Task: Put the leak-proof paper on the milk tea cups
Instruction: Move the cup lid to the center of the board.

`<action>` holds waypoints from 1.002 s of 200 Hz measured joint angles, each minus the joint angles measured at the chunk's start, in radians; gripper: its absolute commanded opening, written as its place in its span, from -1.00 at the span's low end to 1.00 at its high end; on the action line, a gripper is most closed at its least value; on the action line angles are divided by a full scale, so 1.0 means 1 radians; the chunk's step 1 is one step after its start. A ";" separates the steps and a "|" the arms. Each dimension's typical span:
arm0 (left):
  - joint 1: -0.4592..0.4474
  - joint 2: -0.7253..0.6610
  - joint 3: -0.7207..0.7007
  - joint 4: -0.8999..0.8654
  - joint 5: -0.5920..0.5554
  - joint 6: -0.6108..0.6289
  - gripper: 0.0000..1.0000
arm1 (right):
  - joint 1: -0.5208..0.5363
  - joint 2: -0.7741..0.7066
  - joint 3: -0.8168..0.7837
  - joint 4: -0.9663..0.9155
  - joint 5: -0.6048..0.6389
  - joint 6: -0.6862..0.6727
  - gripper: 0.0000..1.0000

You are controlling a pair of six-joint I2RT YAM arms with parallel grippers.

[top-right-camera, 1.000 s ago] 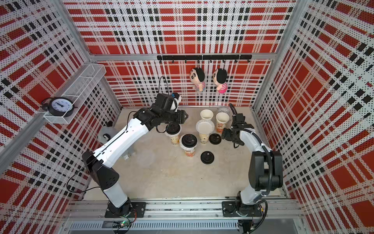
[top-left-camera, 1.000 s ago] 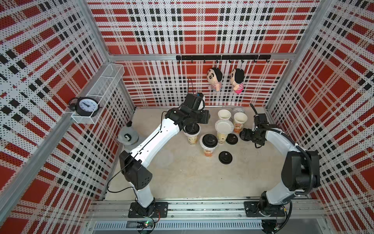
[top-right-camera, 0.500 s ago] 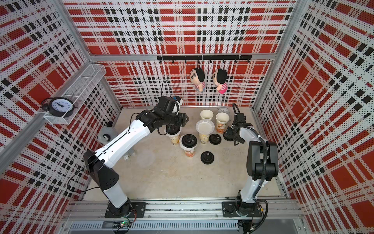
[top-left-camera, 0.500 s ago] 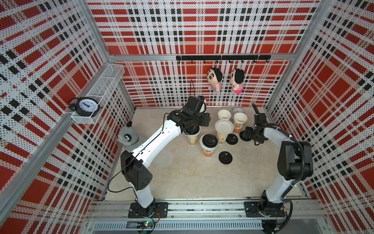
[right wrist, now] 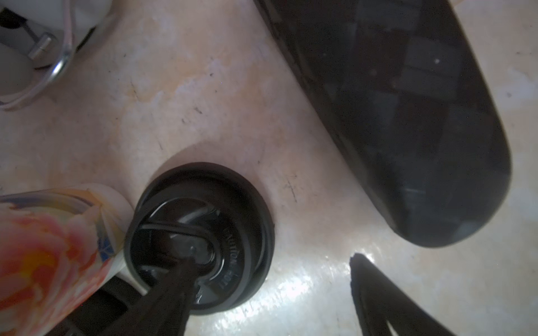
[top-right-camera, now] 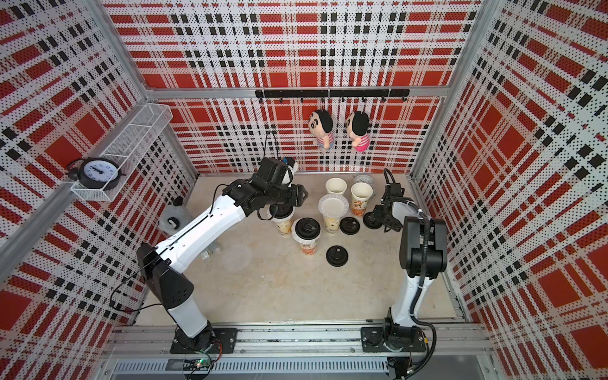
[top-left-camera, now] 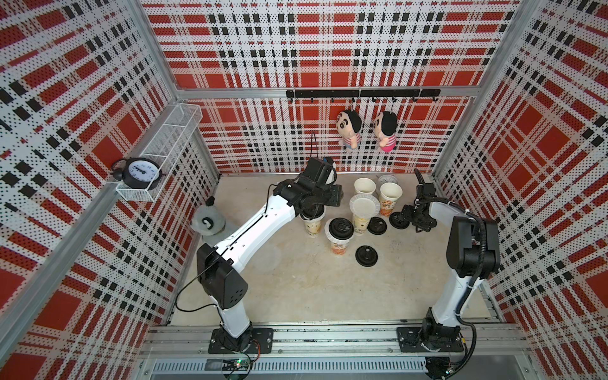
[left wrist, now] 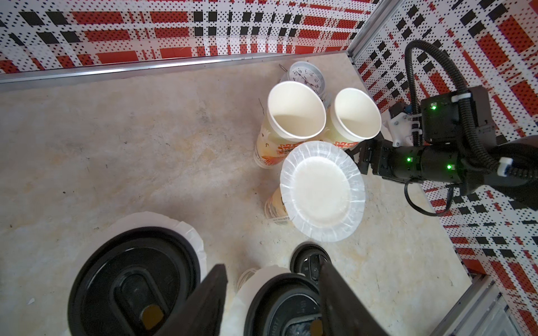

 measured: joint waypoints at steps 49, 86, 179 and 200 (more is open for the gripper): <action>0.000 0.000 -0.006 0.002 0.000 0.000 0.09 | 0.001 0.013 0.000 -0.018 0.051 0.007 0.73; 0.000 -0.005 -0.023 0.002 0.000 0.000 0.09 | 0.001 0.006 -0.006 -0.019 0.101 0.010 0.75; 0.000 -0.019 -0.050 0.009 0.001 0.002 0.09 | 0.000 -0.188 -0.225 -0.071 0.188 0.026 0.79; 0.003 -0.027 -0.053 0.009 0.001 0.003 0.09 | 0.000 -0.220 -0.229 -0.082 0.144 0.023 0.81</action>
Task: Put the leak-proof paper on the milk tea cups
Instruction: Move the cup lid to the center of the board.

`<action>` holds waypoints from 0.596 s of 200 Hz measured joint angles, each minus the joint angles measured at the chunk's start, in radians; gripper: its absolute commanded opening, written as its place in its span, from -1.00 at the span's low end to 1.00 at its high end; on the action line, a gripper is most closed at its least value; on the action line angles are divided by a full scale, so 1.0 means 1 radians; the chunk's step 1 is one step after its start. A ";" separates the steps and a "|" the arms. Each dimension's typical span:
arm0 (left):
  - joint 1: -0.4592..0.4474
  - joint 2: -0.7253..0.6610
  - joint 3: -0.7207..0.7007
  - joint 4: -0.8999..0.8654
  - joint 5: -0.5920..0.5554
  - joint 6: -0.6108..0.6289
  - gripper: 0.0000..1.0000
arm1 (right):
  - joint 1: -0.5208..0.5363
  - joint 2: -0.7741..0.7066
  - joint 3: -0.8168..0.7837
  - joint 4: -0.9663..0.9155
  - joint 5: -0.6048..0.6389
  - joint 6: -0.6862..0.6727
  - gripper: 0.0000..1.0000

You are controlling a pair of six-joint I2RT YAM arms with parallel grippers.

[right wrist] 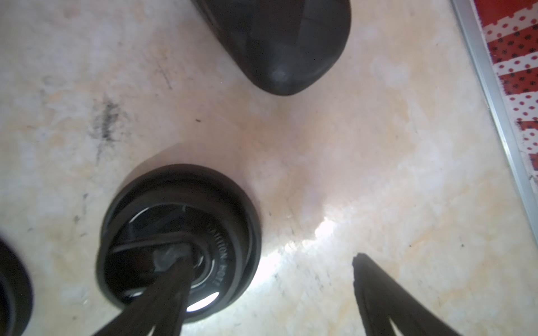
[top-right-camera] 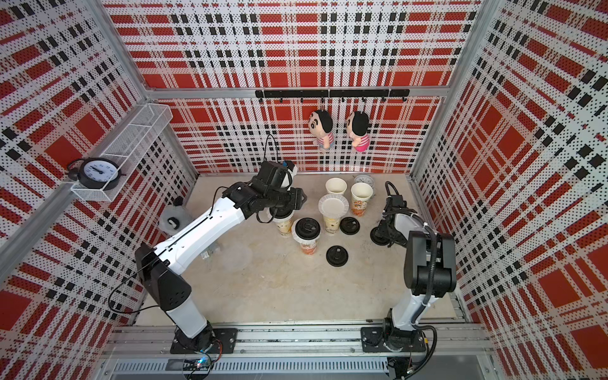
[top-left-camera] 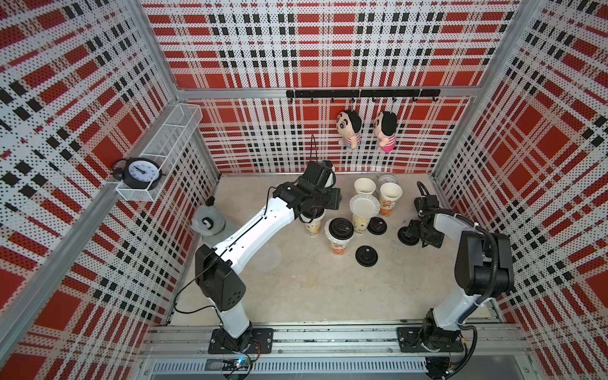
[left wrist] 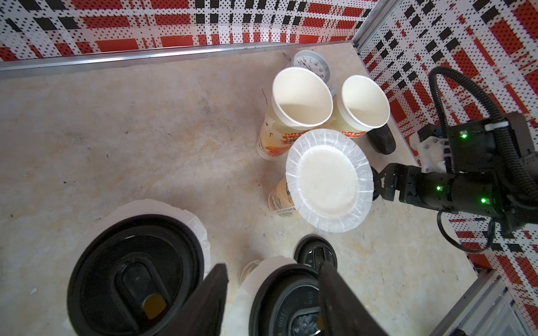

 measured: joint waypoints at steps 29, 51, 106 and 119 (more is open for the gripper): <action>0.005 -0.015 0.000 0.000 0.000 0.001 0.09 | 0.000 -0.039 0.011 -0.005 -0.065 -0.005 0.85; 0.010 -0.023 0.000 0.000 0.000 0.002 0.09 | 0.005 -0.043 0.018 -0.002 -0.111 -0.008 0.88; 0.019 -0.032 -0.002 0.001 0.000 0.002 0.09 | 0.061 -0.001 0.051 -0.005 -0.140 -0.008 0.89; 0.020 -0.034 -0.003 0.002 0.000 0.002 0.09 | 0.071 0.013 0.063 -0.005 -0.135 -0.008 0.89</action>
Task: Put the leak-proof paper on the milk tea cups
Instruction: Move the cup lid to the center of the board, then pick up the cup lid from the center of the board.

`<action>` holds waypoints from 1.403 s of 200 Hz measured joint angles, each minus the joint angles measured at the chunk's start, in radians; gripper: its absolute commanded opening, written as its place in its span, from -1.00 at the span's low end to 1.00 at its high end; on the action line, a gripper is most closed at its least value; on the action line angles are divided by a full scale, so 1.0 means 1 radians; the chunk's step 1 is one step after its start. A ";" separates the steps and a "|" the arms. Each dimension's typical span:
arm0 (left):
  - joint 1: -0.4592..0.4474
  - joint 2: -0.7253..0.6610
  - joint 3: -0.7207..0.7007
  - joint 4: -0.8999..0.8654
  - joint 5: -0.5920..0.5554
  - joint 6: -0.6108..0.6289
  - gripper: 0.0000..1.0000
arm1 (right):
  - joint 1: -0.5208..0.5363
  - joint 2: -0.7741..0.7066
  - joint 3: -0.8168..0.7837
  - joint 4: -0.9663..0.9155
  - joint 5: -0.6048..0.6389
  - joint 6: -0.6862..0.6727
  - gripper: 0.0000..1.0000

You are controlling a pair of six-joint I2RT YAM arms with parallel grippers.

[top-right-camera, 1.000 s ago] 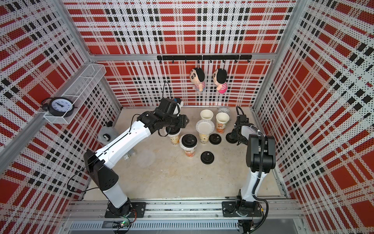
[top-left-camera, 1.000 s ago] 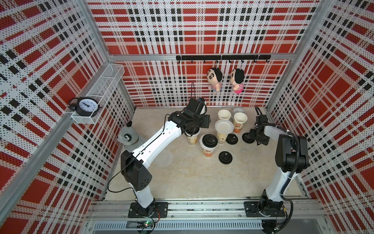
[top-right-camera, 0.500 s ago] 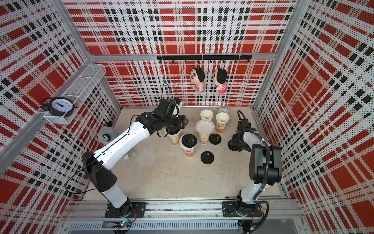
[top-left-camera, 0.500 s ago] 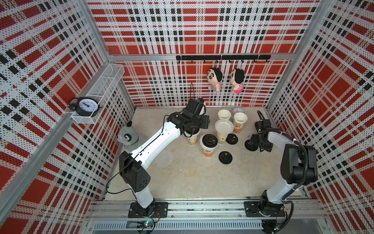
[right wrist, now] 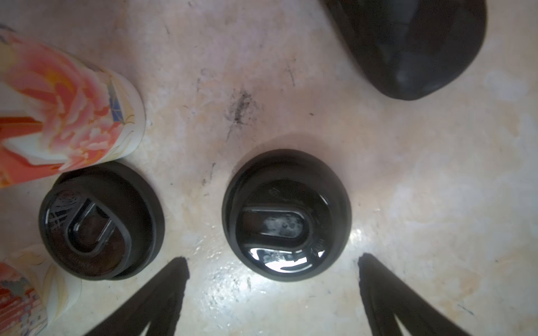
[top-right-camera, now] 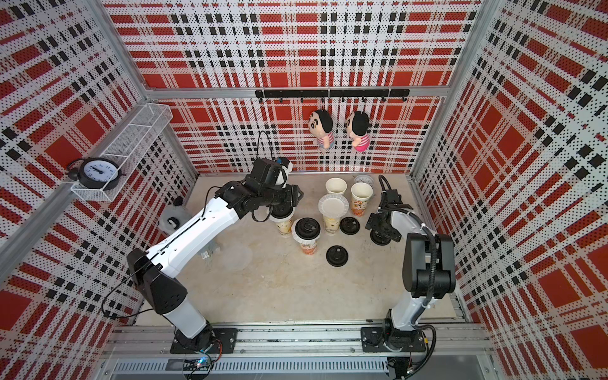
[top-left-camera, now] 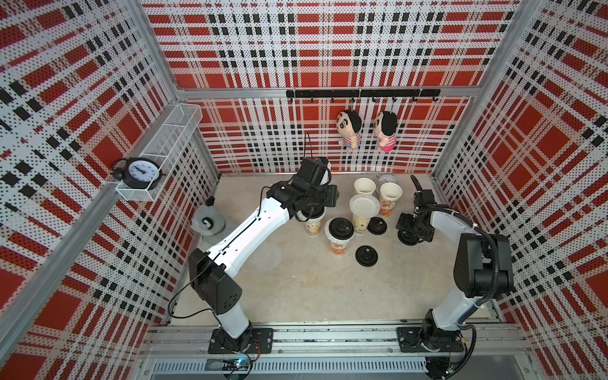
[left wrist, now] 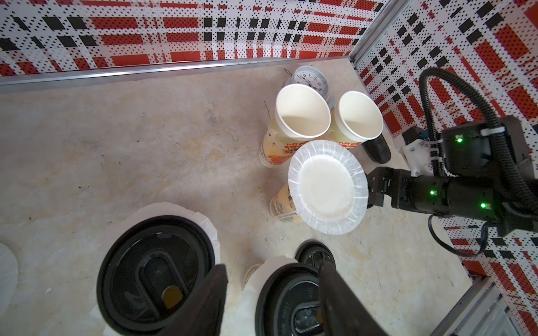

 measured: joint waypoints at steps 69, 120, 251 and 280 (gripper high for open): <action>0.005 -0.005 -0.018 0.008 0.002 0.000 0.09 | 0.014 0.037 0.014 -0.022 0.060 0.000 0.87; 0.005 -0.005 -0.019 0.014 0.003 0.000 0.09 | 0.014 0.044 0.014 -0.019 0.060 0.001 0.81; 0.010 -0.005 -0.019 0.014 0.005 0.000 0.09 | 0.013 0.070 0.003 -0.005 0.065 0.004 0.72; 0.010 -0.005 -0.019 0.014 0.005 0.000 0.09 | 0.007 0.070 -0.004 -0.005 0.069 0.004 0.72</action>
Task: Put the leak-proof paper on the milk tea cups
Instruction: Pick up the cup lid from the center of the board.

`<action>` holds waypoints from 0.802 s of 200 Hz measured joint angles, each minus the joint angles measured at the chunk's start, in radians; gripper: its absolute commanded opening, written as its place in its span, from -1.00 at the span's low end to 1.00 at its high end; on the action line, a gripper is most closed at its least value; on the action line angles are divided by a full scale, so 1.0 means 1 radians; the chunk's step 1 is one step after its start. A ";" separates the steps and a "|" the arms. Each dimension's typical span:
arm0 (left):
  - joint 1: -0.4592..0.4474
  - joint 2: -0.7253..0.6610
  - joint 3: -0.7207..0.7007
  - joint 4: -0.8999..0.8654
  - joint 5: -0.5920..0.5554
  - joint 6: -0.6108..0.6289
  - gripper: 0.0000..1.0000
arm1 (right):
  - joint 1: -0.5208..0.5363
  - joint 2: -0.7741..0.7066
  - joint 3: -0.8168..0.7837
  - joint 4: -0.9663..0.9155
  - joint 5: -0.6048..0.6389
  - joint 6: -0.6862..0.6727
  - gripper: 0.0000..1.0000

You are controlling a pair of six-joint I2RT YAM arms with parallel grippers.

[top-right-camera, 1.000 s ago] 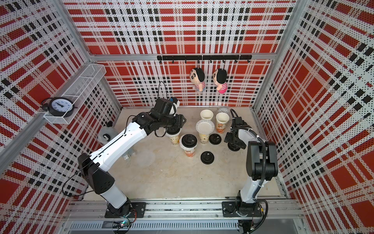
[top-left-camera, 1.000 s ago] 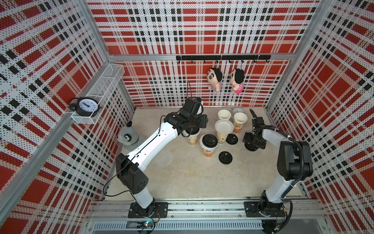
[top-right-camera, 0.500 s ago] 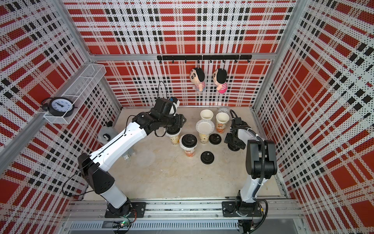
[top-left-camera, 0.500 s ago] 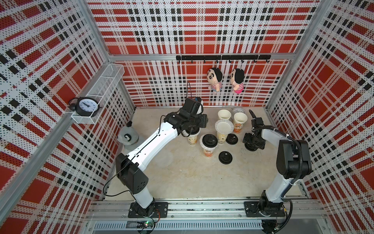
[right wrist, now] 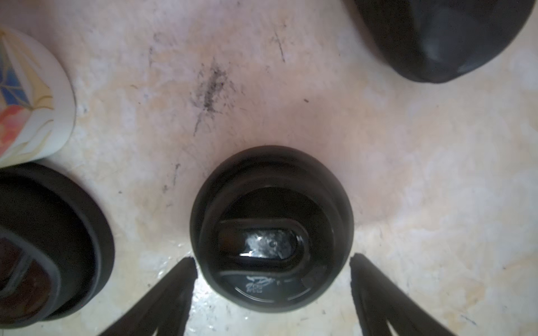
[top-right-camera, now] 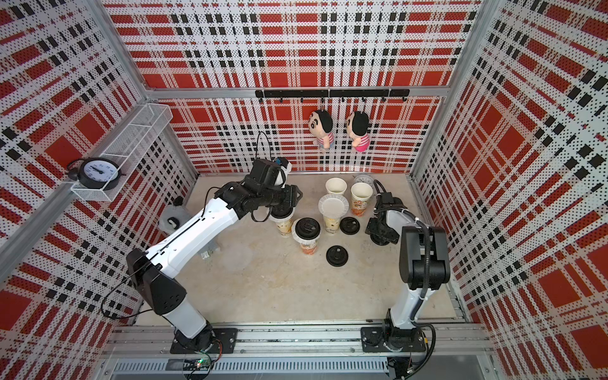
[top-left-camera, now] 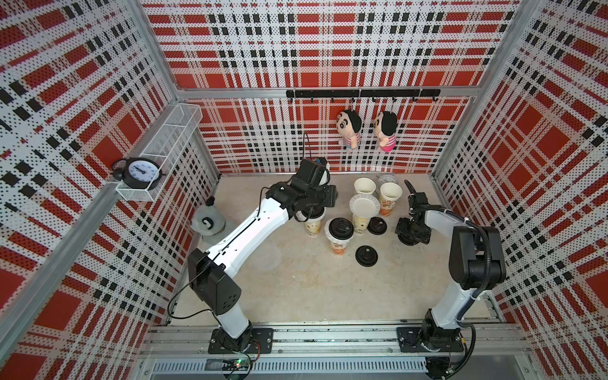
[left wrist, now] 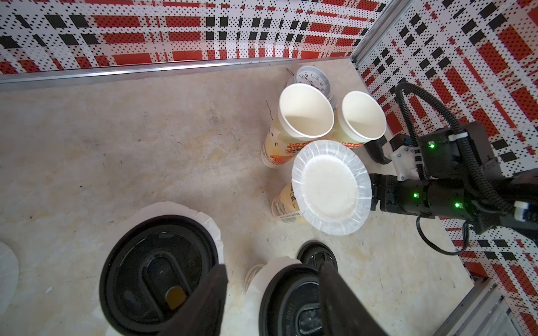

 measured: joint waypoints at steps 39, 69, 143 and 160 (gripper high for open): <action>0.000 0.000 0.000 0.000 0.003 0.000 0.09 | -0.006 0.000 -0.003 0.006 0.005 0.000 0.69; 0.001 0.000 0.000 0.000 0.003 0.000 0.09 | -0.006 0.005 -0.003 0.014 0.005 -0.001 0.67; 0.001 0.000 -0.004 0.000 0.003 0.000 0.09 | -0.007 0.020 -0.002 0.027 0.005 -0.004 0.56; 0.001 0.000 -0.004 0.000 0.003 0.000 0.09 | -0.007 0.020 -0.002 0.029 0.004 -0.004 0.54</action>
